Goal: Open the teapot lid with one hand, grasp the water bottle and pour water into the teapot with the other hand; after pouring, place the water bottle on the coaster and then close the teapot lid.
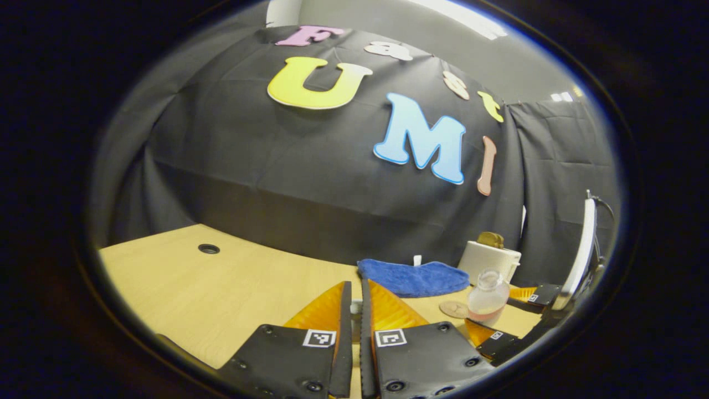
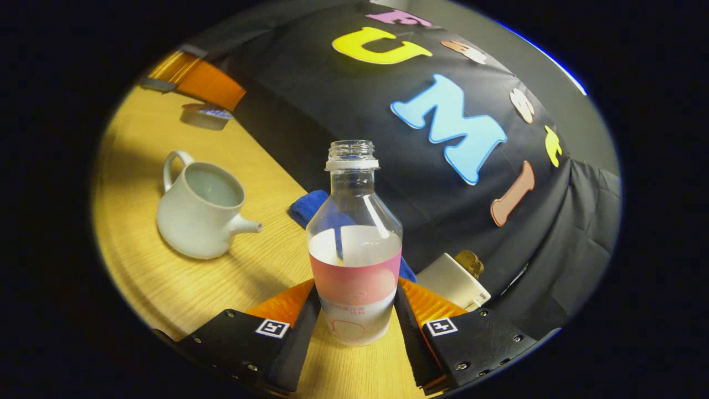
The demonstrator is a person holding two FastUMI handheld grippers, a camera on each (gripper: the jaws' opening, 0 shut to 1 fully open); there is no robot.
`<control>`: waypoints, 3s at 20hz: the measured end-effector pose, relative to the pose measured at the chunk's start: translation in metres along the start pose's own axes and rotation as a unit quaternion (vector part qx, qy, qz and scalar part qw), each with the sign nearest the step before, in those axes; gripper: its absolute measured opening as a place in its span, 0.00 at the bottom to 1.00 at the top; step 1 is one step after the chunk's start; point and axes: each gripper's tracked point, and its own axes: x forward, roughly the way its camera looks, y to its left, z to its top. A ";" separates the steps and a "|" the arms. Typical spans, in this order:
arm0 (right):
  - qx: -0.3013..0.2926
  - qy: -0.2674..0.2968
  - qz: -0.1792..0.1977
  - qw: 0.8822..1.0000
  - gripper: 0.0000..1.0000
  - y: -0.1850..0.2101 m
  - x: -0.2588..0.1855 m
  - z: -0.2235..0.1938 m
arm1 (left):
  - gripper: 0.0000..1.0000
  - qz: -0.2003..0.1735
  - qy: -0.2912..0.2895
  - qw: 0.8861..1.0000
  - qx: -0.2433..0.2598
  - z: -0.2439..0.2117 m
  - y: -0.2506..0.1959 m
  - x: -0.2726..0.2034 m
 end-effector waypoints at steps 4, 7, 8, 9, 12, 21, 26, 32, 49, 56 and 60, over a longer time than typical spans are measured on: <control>-0.050 -0.009 -0.007 0.999 0.75 -0.007 -0.001 0.006 | 0.13 0.007 -0.003 1.000 -0.013 0.002 0.014 0.001; -0.119 -0.026 -0.021 0.992 0.74 -0.015 -0.002 0.020 | 0.13 0.011 -0.008 1.000 -0.013 0.004 0.022 0.001; -0.141 -0.031 -0.023 0.989 0.74 -0.016 -0.001 0.024 | 0.12 0.012 -0.006 1.000 -0.014 0.002 0.023 0.002; -0.160 -0.035 -0.023 0.986 0.74 -0.016 0.000 0.026 | 0.12 0.015 -0.004 1.000 -0.014 0.001 0.026 0.002; -0.221 -0.038 -0.026 0.974 0.74 -0.018 -0.003 0.029 | 0.13 0.014 -0.001 1.000 -0.025 -0.003 0.029 0.003; -0.340 -0.044 -0.044 0.939 0.74 -0.031 0.006 0.037 | 0.13 0.023 -0.003 0.998 -0.051 -0.003 0.045 0.004; -0.385 -0.051 -0.051 0.920 0.74 -0.035 0.009 0.041 | 0.12 0.022 0.001 0.998 -0.052 -0.006 0.043 0.005; -0.434 -0.066 -0.052 0.897 0.74 -0.042 0.013 0.045 | 0.12 0.023 0.002 0.998 -0.053 -0.007 0.046 0.005; -0.546 -0.114 -0.086 0.826 0.74 -0.037 0.002 0.073 | 0.13 0.031 -0.008 0.996 -0.089 0.000 0.061 0.004; -0.584 -0.127 -0.096 0.796 0.74 -0.038 0.000 0.080 | 0.13 0.031 -0.007 0.994 -0.101 -0.002 0.062 0.004; -0.606 -0.133 -0.105 0.777 0.74 -0.042 -0.001 0.084 | 0.13 0.030 -0.010 0.994 -0.105 0.000 0.062 0.004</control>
